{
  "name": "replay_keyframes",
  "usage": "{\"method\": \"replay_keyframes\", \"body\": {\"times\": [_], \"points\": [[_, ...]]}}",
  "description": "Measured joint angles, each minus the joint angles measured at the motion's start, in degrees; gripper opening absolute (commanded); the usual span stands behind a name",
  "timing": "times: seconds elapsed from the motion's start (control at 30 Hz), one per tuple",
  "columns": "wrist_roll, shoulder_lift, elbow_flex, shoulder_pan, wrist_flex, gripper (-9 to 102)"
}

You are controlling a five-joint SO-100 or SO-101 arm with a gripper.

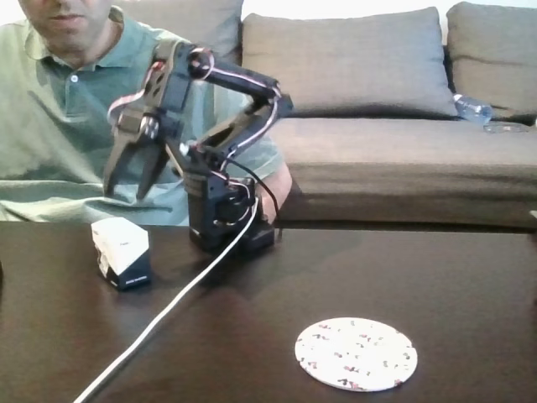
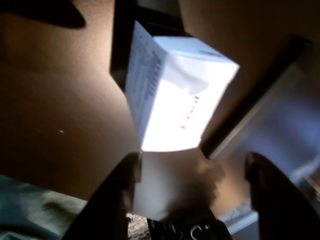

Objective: Grasp a servo box and put it on the zirlivani.

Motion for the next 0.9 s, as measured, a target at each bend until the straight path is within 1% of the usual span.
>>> {"method": "replay_keyframes", "body": {"times": [0.27,0.4,0.77,0.9], "points": [[0.2,-9.0,1.7,-0.5,-5.3,27],[0.2,-11.9,1.7,-0.5,-7.7,34],[0.2,-13.4,1.7,-0.5,-8.2,34],[0.2,-13.4,3.7,-0.7,-11.6,33]]}}
